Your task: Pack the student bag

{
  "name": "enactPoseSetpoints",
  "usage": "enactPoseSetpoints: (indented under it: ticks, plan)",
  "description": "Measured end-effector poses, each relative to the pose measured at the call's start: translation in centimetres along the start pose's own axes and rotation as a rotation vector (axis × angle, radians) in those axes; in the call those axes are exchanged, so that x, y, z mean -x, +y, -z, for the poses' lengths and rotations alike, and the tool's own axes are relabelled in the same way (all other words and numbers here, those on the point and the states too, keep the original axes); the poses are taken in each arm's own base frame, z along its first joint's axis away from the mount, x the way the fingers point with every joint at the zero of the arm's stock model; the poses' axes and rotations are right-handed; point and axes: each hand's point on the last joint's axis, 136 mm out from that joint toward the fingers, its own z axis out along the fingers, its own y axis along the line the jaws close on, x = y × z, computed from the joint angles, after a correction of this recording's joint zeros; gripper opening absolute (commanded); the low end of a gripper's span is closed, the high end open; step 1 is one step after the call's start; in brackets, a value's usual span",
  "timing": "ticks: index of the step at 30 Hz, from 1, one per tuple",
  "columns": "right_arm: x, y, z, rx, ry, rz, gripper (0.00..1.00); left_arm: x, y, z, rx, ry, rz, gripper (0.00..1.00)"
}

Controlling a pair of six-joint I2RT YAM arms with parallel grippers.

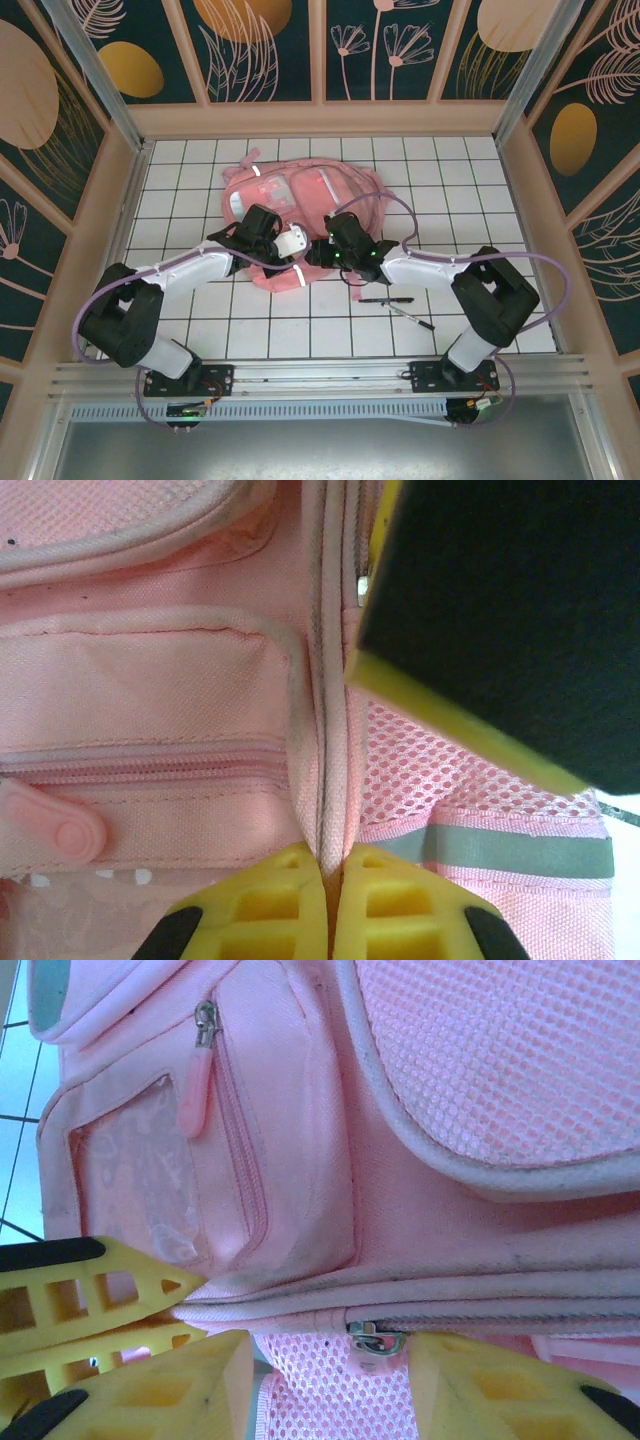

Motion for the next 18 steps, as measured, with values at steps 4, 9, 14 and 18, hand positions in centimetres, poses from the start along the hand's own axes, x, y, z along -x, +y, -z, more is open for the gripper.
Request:
enactPoseSetpoints:
  ticks: [4, 9, 14, 18]
  plan:
    - [0.0, -0.4, -0.8, -0.030, -0.014, -0.007, 0.45, 0.0, -0.1, -0.1, -0.005, 0.002, 0.004, 0.00]
    - [0.3, -0.7, -1.7, -0.060, -0.031, -0.003, 0.31, -0.4, 0.1, -0.3, 0.000, 0.015, 0.014, 0.00]
    - [0.4, -0.9, -1.7, -0.071, -0.047, -0.004, 0.23, -0.5, 0.2, -0.3, 0.008, 0.021, 0.023, 0.00]
    - [0.3, -1.0, -1.8, -0.066, -0.055, -0.001, 0.27, -0.5, 0.3, -0.3, 0.010, 0.022, 0.031, 0.00]
